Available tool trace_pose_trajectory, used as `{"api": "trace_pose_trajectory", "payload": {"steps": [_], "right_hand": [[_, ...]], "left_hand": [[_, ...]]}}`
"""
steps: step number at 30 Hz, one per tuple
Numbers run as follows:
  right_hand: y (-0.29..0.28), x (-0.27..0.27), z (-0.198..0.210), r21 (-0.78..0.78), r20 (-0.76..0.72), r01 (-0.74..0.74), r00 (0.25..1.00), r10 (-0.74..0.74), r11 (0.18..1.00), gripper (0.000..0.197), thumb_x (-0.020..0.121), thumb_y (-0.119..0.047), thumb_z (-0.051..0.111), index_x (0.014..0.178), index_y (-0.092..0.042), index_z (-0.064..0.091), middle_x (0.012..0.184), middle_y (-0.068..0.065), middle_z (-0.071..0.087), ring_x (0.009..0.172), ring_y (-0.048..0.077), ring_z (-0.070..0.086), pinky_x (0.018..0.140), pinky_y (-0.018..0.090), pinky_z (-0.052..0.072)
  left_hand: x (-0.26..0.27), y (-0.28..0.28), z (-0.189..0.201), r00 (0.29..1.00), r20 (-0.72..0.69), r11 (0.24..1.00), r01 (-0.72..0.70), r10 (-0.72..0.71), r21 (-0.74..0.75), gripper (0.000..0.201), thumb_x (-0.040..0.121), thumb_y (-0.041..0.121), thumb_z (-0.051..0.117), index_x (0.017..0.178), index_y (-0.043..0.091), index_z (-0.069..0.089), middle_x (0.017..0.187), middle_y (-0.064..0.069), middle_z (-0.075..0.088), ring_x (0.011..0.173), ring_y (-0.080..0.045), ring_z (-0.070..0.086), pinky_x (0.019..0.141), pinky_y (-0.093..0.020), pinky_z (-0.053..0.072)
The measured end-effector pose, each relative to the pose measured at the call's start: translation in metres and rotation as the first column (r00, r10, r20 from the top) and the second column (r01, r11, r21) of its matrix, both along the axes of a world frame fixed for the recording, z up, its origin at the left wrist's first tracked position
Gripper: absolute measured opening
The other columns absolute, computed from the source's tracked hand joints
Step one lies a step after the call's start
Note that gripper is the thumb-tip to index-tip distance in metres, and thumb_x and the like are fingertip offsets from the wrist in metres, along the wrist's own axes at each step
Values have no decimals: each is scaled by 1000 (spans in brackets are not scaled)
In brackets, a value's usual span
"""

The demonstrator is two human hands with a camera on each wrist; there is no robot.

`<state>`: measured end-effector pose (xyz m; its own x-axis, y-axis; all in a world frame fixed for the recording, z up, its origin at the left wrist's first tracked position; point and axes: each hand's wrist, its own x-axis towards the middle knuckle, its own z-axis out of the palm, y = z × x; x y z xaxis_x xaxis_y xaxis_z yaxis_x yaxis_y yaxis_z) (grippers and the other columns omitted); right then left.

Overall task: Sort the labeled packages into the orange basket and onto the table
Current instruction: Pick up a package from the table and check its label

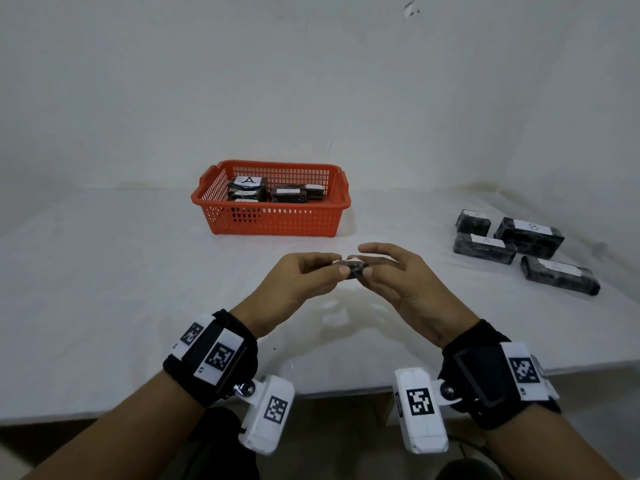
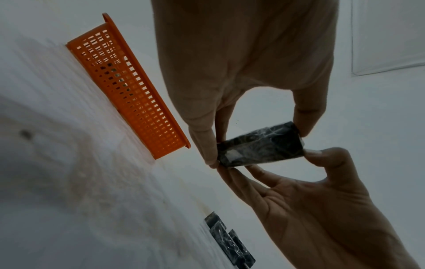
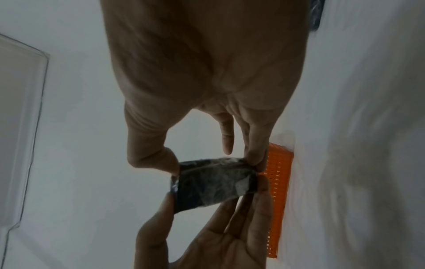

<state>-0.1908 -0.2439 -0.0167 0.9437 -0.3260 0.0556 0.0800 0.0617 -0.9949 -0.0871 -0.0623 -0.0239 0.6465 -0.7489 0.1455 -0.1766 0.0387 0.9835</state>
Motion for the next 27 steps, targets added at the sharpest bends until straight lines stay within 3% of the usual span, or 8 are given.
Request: {"api": "trace_pose_trajectory", "payload": {"steps": [2,5,11,16,19,21,24,27], "right_hand": [[0,-2,-1,29,9,-45,999,45,999,54,74,-15,74,126,-9,63,127,15,72,122,28,68,109,34,51],[-2,-3,-2,39,50,-67,997,65,997,58,73,-14,78,128,-8,62,130,18,70,120,26,69,104,31,54],[-1,0,-9,-80,99,0,995,8,997,66,65,-36,82,124,-11,64,123,15,72,117,27,70,109,44,51],[-2,0,-11,-87,73,-85,993,91,993,73,63,-31,87,130,-14,63,128,16,70,121,27,68,110,43,50],[-2,-1,-11,-112,87,-69,993,78,991,76,61,-28,88,131,-13,61,128,14,71,120,26,68,108,41,52],[-2,-2,-11,-131,98,-52,993,65,990,76,61,-29,87,130,-13,62,127,12,71,120,24,69,107,41,52],[-4,-2,-14,-106,89,-82,992,91,991,75,62,-28,89,130,-15,62,130,12,70,124,23,66,112,44,48],[-5,-4,-15,-86,82,-93,992,100,992,77,61,-28,90,131,-14,63,131,12,70,125,24,66,114,46,47]], "left_hand": [[3,0,0,998,34,999,-51,51,-3,71,70,53,75,129,13,70,118,-2,77,114,-15,72,110,-42,53],[2,2,2,996,87,999,-29,27,22,71,72,53,75,131,14,69,118,-2,77,113,-15,72,110,-40,52],[1,5,3,999,29,999,37,-38,34,71,76,50,77,135,12,65,122,-3,76,119,-18,70,111,-41,50],[0,4,2,996,56,998,-65,64,18,58,81,36,76,131,9,67,117,-5,78,111,-16,73,107,-37,53],[2,7,4,1000,23,999,12,-13,30,65,79,43,78,135,12,65,122,-2,76,118,-17,71,110,-38,51],[0,8,4,999,11,998,49,-50,47,65,80,39,79,137,14,62,124,0,75,120,-15,69,109,-35,52],[-1,9,5,999,51,999,-5,3,52,62,81,27,83,138,11,61,122,1,76,117,-10,70,105,-32,54],[-2,11,5,998,56,998,6,-9,59,71,77,30,85,141,12,59,125,3,75,121,-7,67,106,-30,51]]}}
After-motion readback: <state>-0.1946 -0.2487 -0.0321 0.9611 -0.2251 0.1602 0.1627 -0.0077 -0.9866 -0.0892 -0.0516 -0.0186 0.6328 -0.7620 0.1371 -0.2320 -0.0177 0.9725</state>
